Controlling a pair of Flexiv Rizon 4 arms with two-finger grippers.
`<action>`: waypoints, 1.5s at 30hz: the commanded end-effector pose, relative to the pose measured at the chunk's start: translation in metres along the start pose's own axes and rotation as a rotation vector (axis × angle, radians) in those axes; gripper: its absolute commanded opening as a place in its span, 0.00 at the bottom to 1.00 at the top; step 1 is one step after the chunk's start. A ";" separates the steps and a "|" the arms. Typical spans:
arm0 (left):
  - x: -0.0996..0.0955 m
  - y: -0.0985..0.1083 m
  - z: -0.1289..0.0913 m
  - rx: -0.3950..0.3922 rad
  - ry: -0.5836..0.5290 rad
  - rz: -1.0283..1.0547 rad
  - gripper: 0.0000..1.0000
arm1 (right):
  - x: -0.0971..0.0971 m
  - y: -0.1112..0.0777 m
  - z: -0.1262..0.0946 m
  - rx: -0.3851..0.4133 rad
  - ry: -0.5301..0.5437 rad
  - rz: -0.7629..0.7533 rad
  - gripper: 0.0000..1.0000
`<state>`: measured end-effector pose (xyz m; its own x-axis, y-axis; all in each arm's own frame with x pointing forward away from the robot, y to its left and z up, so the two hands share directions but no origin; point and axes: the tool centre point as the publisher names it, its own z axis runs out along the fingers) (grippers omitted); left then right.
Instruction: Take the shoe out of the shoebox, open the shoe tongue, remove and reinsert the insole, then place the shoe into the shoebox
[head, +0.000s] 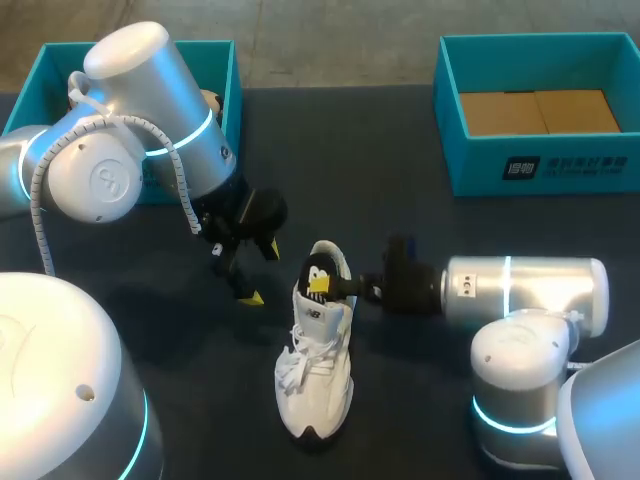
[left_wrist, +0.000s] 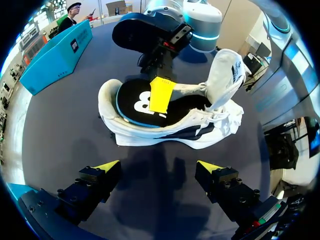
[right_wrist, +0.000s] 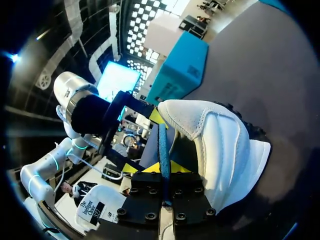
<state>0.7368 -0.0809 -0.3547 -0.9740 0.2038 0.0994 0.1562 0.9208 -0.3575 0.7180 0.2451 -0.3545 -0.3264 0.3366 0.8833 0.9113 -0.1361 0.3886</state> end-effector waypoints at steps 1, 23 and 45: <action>0.001 0.000 0.000 -0.003 -0.002 -0.001 1.00 | 0.000 0.000 0.002 -0.002 -0.034 -0.015 0.00; 0.001 0.000 0.000 -0.003 -0.002 -0.001 1.00 | 0.023 0.023 -0.017 -0.156 -0.126 -0.253 0.40; 0.001 0.000 0.000 -0.003 -0.002 -0.001 1.00 | -0.004 0.034 -0.018 -0.111 -0.158 -0.137 0.00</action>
<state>0.7368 -0.0809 -0.3547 -0.9740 0.2038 0.0994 0.1562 0.9208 -0.3575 0.7448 0.2178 -0.3442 -0.4162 0.4722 0.7770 0.8070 -0.2019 0.5549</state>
